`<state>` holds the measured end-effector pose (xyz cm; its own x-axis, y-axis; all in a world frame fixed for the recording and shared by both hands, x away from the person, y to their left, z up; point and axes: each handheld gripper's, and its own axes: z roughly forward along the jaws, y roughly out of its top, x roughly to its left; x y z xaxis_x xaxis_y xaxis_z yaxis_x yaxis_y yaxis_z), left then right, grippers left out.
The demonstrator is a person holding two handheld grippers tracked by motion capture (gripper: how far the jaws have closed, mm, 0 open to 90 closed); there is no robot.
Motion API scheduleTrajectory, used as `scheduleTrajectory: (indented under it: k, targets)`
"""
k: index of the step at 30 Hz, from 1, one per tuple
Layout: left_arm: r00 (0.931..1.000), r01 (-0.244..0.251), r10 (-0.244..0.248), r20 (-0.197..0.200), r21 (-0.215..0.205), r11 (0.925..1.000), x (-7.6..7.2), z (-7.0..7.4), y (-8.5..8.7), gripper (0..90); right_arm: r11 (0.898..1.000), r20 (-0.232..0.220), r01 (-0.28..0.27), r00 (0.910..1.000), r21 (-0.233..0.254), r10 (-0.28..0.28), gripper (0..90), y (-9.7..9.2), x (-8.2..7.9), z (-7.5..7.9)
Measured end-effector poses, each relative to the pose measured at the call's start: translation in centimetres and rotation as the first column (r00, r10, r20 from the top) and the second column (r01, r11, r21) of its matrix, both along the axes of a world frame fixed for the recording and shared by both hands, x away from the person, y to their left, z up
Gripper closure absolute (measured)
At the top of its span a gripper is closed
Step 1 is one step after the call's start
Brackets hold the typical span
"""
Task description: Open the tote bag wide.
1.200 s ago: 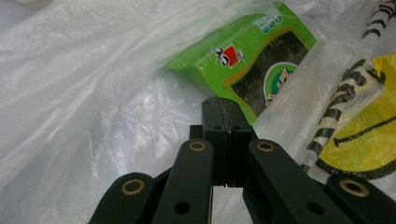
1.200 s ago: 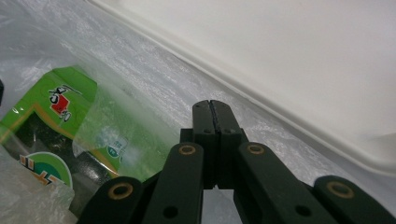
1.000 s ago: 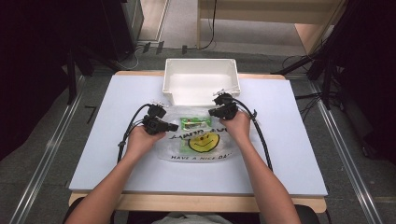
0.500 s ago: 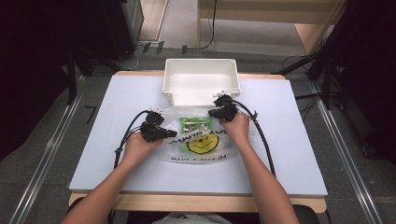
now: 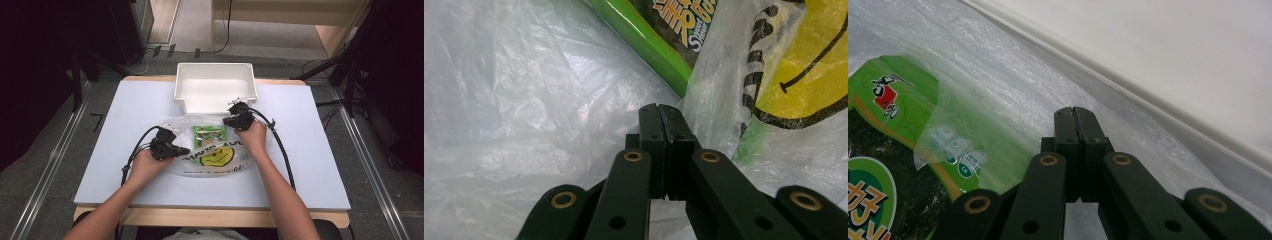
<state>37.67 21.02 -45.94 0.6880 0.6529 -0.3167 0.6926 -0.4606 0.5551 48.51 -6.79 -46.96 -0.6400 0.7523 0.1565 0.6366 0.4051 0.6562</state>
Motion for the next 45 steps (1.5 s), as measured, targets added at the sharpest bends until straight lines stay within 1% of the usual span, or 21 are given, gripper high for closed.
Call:
scheduleTrajectory:
  k: [5,6,7,9,12,13,18,21,22,24,26,28,30,37,38,40,41,43,44,45]
  targets:
    - [0.9998,0.020,-0.020,0.004,0.006,0.9998,-0.6,0.0,-0.1,90.0,1.000,0.000,0.001,1.0000,-0.004,-0.001,90.0,0.1,-0.1,0.0]
    - [0.9995,0.031,-0.031,0.001,0.007,0.9995,-0.8,0.0,0.0,90.0,1.000,0.000,0.003,1.0000,-0.005,-0.003,90.0,0.1,-0.1,0.0]
    - [0.9996,0.027,-0.027,0.001,0.007,0.9996,-1.0,0.0,-0.1,90.0,1.000,0.000,0.002,1.0000,-0.005,-0.002,90.0,0.1,-0.1,0.0]
    - [0.9993,0.038,-0.038,0.000,0.007,0.9993,-1.3,0.0,0.0,90.0,1.000,0.002,0.000,1.0000,-0.005,0.000,90.0,0.0,0.0,0.0]
    - [0.9989,0.048,-0.048,-0.004,0.002,0.9989,-1.8,0.0,0.2,90.0,1.000,-0.004,0.004,1.0000,-0.004,-0.004,90.0,0.1,0.0,0.0]
    - [0.9987,0.050,-0.051,-0.011,-0.007,0.9987,-2.0,0.0,0.2,90.0,1.000,-0.003,0.002,1.0000,-0.007,-0.002,90.0,0.1,0.0,0.1]
    - [0.9973,0.072,-0.072,-0.008,-0.003,0.9974,-2.8,0.0,0.3,90.0,1.000,-0.004,0.006,1.0000,-0.005,-0.006,90.0,0.1,0.0,0.0]
    - [0.9968,0.079,-0.079,-0.013,-0.005,0.9968,-3.5,0.0,0.4,90.0,1.000,-0.004,0.007,1.0000,-0.006,-0.007,90.0,0.1,0.0,0.1]
    - [0.9959,0.090,-0.090,-0.014,-0.007,0.9959,-3.6,0.0,0.4,90.0,1.000,-0.006,0.008,0.9999,-0.006,-0.008,90.0,0.1,0.0,0.1]
    - [0.9957,0.092,-0.092,-0.013,-0.006,0.9957,-4.1,0.0,0.5,90.0,1.000,-0.006,0.008,1.0000,-0.005,-0.008,90.0,0.1,0.0,0.1]
    - [0.9943,0.106,-0.106,-0.016,-0.006,0.9944,-4.6,0.0,0.6,90.0,1.000,-0.007,0.011,0.9999,-0.004,-0.011,90.0,0.1,0.0,0.1]
    - [0.9937,0.110,-0.110,-0.022,-0.009,0.9939,-5.1,0.0,0.8,90.0,1.000,-0.006,0.011,0.9999,-0.004,-0.011,90.0,0.1,0.0,0.1]
    - [0.9936,0.111,-0.111,-0.020,-0.010,0.9938,-5.5,0.0,0.8,90.0,1.000,-0.005,0.011,0.9999,-0.005,-0.011,90.0,0.1,0.0,0.1]
    - [0.9896,0.139,-0.139,-0.036,-0.006,0.9903,-7.0,0.0,1.4,90.0,1.000,-0.005,0.011,0.9999,-0.007,-0.011,90.0,0.2,0.1,0.1]
    - [0.9901,0.134,-0.135,-0.039,-0.012,0.9909,-7.2,0.0,1.3,90.0,1.000,-0.005,0.012,0.9999,-0.007,-0.012,90.0,0.2,0.1,0.1]
    - [0.9880,0.150,-0.149,-0.038,0.001,0.9887,-7.5,0.1,1.5,90.0,1.000,-0.003,0.011,0.9999,-0.009,-0.011,90.0,0.2,0.1,0.1]
    - [0.9888,0.143,-0.143,-0.043,-0.006,0.9897,-7.7,0.1,1.4,90.0,1.000,-0.004,0.012,0.9999,-0.009,-0.012,90.0,0.2,0.1,0.1]
    - [0.9871,0.155,-0.155,-0.043,0.000,0.9879,-8.1,0.1,1.6,90.0,1.000,-0.002,0.014,0.9999,-0.008,-0.014,90.0,0.2,0.1,0.1]
    - [0.9876,0.151,-0.150,-0.044,-0.001,0.9886,-8.3,0.1,1.6,90.0,1.000,-0.001,0.016,0.9999,-0.009,-0.016,90.0,0.2,0.1,0.1]
    - [0.9868,0.155,-0.155,-0.046,-0.003,0.9879,-8.4,0.1,1.6,90.0,1.000,-0.001,0.016,0.9999,-0.009,-0.016,90.0,0.2,0.1,0.1]
